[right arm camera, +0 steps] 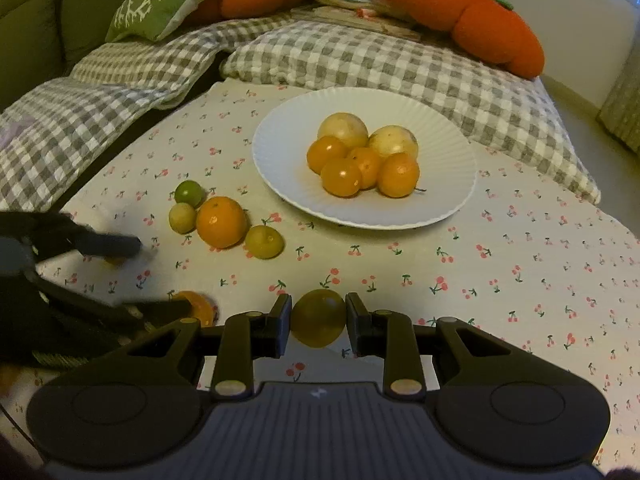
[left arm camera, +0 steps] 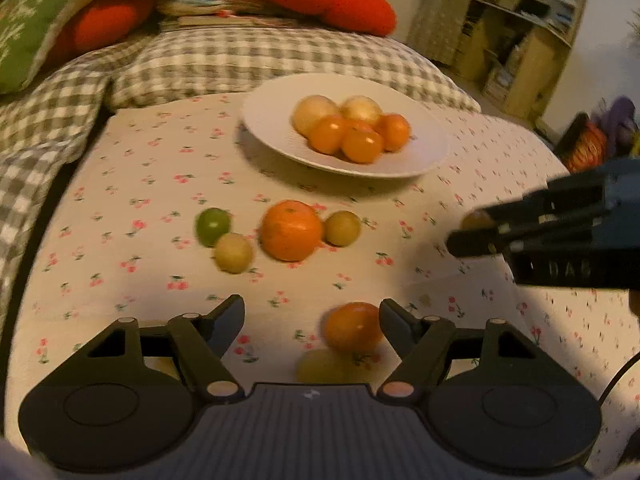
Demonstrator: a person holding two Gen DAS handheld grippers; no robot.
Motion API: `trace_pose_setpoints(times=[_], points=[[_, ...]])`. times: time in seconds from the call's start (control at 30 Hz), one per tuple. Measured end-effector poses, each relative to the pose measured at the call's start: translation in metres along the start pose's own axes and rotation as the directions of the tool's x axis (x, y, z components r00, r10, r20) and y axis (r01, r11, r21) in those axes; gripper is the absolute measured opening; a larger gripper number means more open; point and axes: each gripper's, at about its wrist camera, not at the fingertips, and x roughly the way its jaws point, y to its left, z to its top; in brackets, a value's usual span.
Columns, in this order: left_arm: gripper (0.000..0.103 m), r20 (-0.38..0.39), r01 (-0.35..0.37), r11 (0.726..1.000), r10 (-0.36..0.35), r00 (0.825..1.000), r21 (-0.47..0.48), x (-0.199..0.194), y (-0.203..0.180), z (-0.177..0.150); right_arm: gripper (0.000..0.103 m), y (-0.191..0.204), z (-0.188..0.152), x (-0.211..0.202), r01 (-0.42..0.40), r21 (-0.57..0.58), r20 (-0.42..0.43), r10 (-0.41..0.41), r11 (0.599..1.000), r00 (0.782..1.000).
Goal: Organize fruits
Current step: 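Grasp an orange fruit with the left tool while the right tool grasps a yellow-green fruit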
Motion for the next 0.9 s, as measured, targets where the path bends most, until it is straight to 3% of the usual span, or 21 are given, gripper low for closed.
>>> trace_pose_setpoints(times=[0.13, 0.2, 0.27, 0.53, 0.9], points=[[0.061, -0.011, -0.005, 0.999, 0.005, 1.000, 0.040, 0.011, -0.012, -0.005, 0.026, 0.003, 0.001, 0.001, -0.002, -0.007, 0.005, 0.002, 1.000, 1.000], [0.042, -0.023, -0.004, 0.999, 0.005, 1.000, 0.053, 0.016, -0.016, -0.006, 0.026, 0.003, 0.000, 0.002, -0.002, -0.010, 0.003, 0.002, 1.000, 1.000], [0.029, -0.018, -0.012, 0.998, 0.013, 1.000, 0.062, 0.015, -0.017, -0.007, 0.026, 0.002, 0.001, 0.000, -0.001, -0.010, 0.007, 0.001, 1.000, 1.000], [0.029, 0.024, 0.011, 0.998, -0.009, 1.000, -0.057, 0.003, 0.001, 0.002, 0.026, -0.003, 0.001, -0.003, 0.000, 0.005, 0.021, 0.000, 1.000, 1.000], [0.029, 0.100, 0.000, 0.994, 0.011, 0.995, -0.110, -0.014, 0.013, 0.013, 0.026, -0.009, 0.002, -0.007, -0.001, 0.029, 0.040, 0.000, 1.000, 0.999]])
